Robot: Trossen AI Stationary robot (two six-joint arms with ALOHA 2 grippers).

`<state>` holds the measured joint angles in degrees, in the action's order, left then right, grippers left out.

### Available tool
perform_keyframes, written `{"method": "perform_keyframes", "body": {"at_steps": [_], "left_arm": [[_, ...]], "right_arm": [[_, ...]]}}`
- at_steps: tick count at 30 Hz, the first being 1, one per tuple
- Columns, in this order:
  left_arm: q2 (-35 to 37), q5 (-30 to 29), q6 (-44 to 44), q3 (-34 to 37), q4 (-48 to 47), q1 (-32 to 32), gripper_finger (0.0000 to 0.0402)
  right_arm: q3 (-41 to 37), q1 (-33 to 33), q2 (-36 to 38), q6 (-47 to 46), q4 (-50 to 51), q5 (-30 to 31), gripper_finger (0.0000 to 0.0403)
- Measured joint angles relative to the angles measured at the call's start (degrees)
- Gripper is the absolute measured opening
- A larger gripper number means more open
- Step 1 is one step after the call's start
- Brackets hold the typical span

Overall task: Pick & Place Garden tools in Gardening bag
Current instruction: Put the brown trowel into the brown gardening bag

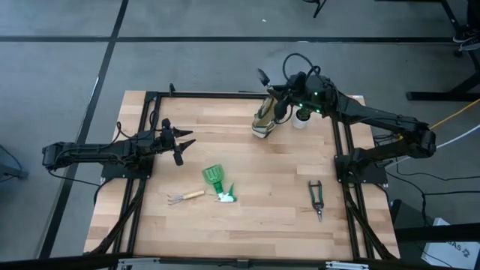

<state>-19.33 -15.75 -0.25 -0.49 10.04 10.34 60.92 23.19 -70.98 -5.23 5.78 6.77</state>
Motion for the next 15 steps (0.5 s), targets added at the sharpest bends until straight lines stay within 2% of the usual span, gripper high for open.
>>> {"method": "perform_keyframes", "body": {"at_steps": [3, 9, 15], "left_arm": [[0.0, 0.0, 0.0, 0.0, 0.0, 0.0, 0.0169], [0.0, 0.0, 0.0, 0.0, 0.0, 0.0, 0.0169], [0.0, 0.0, 0.0, 0.0, 0.0, 0.0, 0.0169]], "right_arm": [[-0.1, 0.9, -0.8, 6.9, 1.1, -2.4, 0.0071], [-0.1, 3.1, -3.0, 21.8, 0.7, -13.4, 0.0071], [-0.1, 5.6, -5.5, 32.7, 2.2, -16.5, 0.0071]]}}
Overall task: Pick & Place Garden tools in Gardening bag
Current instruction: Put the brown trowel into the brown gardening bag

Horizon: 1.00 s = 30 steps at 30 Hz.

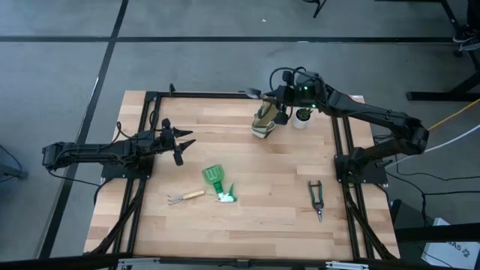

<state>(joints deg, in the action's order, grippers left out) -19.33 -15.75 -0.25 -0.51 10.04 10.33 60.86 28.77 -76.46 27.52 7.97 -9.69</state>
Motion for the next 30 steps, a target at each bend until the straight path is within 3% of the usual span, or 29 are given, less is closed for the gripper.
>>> {"method": "perform_keyframes", "body": {"at_steps": [7, 19, 25, 30], "left_arm": [[0.0, 0.0, 0.0, 0.0, 0.0, 0.0, 0.0169], [0.0, 0.0, 0.0, 0.0, 0.0, 0.0, 0.0169], [0.0, 0.0, 0.0, 0.0, 0.0, 0.0, 0.0169], [0.0, 0.0, 0.0, 0.0, 0.0, 0.0, 0.0169]], "right_arm": [[0.0, 3.3, -3.0, -3.2, -0.4, -5.9, 0.0071], [0.0, 3.9, -9.8, -6.2, -3.2, -6.4, 0.0071], [0.0, 5.6, -10.0, 6.5, -0.4, -13.2, 0.0071], [0.0, 9.3, -9.7, 10.9, 1.0, -18.4, 0.0071]]}}
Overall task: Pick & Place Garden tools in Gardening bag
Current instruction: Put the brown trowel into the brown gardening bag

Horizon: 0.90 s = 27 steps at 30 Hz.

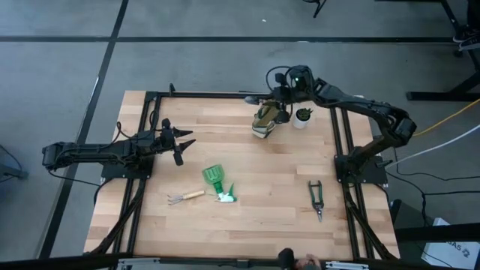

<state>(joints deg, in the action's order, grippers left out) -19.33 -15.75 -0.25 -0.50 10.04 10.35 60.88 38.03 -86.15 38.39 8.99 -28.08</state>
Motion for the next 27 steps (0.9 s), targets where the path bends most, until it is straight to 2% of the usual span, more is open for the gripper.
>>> {"method": "perform_keyframes", "body": {"at_steps": [8, 13, 23, 27], "left_arm": [[0.0, 0.0, 0.0, 0.0, 0.0, 0.0, 0.0169], [0.0, 0.0, 0.0, 0.0, 0.0, 0.0, 0.0169], [0.0, 0.0, 0.0, 0.0, 0.0, 0.0, 0.0169], [0.0, 0.0, 0.0, 0.0, 0.0, 0.0, 0.0169]], "right_arm": [[0.0, 2.9, 0.0, 0.2, 4.1, -6.9, 0.0071], [0.0, 2.9, 0.0, -0.6, 0.8, -9.0, 0.0071], [0.0, 3.0, 0.0, -2.6, -1.9, -21.2, 0.0071], [0.0, 3.9, -0.1, -2.2, -1.5, -21.7, 0.0071]]}}
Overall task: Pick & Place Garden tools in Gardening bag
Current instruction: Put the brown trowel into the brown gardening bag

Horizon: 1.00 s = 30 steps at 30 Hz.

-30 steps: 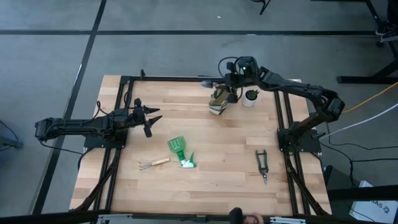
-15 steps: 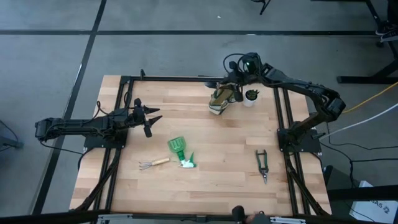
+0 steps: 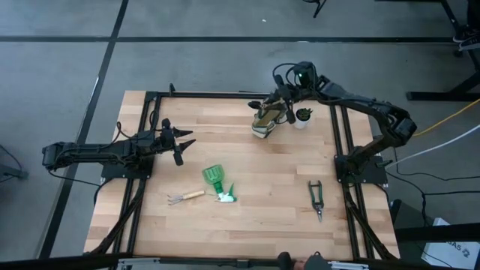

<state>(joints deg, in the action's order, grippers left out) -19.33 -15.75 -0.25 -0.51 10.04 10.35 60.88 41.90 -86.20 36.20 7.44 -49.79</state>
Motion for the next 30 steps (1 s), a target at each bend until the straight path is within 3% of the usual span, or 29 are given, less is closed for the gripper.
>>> {"method": "perform_keyframes", "body": {"at_steps": [20, 30], "left_arm": [[0.0, 0.0, 0.0, 0.0, 0.0, 0.0, 0.0169], [0.0, 0.0, 0.0, 0.0, 0.0, 0.0, 0.0169]], "right_arm": [[0.0, 3.9, -7.6, 0.3, -0.8, -2.8, 0.0072], [0.0, 5.2, -7.6, -3.1, -0.9, -2.5, 0.0103]]}}
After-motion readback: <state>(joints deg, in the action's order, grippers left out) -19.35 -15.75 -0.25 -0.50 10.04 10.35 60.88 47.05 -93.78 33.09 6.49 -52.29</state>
